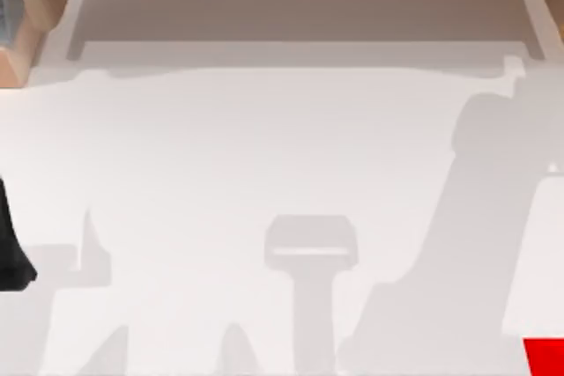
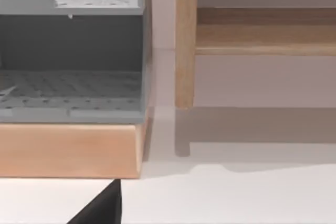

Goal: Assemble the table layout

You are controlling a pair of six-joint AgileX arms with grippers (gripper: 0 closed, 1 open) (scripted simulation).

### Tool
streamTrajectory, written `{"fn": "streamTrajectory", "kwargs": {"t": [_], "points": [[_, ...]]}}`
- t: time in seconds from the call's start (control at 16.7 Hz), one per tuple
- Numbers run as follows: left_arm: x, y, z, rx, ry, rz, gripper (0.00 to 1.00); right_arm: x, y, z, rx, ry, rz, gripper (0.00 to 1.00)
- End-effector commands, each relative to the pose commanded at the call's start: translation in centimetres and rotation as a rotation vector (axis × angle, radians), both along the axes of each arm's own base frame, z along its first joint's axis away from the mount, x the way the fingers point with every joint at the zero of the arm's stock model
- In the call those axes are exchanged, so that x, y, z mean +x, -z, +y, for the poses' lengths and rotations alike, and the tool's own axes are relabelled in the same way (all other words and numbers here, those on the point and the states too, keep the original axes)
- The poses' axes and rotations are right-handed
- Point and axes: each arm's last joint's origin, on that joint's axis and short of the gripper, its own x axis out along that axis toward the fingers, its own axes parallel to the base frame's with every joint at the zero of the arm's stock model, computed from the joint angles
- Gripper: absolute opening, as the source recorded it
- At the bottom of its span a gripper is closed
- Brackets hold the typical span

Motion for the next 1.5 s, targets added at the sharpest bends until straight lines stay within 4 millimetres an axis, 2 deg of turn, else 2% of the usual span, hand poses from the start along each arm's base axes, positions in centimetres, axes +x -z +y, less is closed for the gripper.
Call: {"fn": "streamTrajectory", "kwargs": {"t": [0.36, 0.84, 1.08, 1.5], "points": [[0.0, 0.0, 0.0, 0.0, 0.0, 0.0, 1.0, -0.1, 0.4, 0.0, 0.001, -0.001, 0.0, 1.0], [0.0, 0.0, 0.0, 0.0, 0.0, 0.0, 1.0, 0.3, 2.9, 0.0, 0.0, 0.0, -0.001, 1.0], [0.0, 0.0, 0.0, 0.0, 0.0, 0.0, 1.0, 0.3, 3.0, 0.0, 0.0, 0.0, 0.0, 1.0], [0.0, 0.0, 0.0, 0.0, 0.0, 0.0, 1.0, 0.3, 3.0, 0.0, 0.0, 0.0, 0.0, 0.47]]}}
